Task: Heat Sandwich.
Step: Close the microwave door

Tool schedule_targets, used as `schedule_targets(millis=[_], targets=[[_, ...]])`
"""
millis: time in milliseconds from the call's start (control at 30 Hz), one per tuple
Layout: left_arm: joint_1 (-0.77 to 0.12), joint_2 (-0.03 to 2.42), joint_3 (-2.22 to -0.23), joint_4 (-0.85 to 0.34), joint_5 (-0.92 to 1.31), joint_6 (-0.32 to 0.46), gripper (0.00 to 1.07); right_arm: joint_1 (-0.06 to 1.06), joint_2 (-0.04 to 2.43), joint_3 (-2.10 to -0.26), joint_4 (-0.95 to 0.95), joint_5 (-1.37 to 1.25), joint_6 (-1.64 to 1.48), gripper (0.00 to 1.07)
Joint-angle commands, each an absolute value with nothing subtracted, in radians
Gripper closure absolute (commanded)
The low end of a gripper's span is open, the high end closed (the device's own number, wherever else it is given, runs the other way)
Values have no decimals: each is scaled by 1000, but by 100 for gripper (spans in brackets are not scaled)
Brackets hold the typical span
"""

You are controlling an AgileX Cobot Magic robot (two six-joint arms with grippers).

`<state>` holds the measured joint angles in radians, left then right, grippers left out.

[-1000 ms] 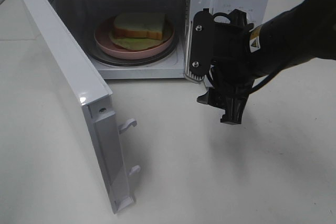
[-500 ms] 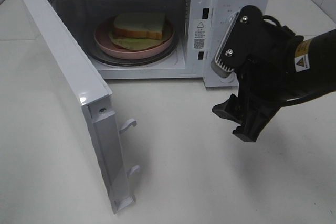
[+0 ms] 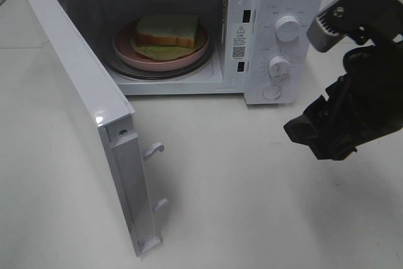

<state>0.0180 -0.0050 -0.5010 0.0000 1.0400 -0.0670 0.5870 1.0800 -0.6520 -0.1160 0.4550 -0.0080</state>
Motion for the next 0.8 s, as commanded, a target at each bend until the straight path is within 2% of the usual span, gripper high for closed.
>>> schedule_targets(millis=[33, 800], targets=[[19, -30, -498, 0, 1035, -67, 9, 584, 1016, -651, -122, 546, 102, 31], [19, -30, -498, 0, 1035, -67, 9, 584, 652, -651, -100, 990, 137, 31]])
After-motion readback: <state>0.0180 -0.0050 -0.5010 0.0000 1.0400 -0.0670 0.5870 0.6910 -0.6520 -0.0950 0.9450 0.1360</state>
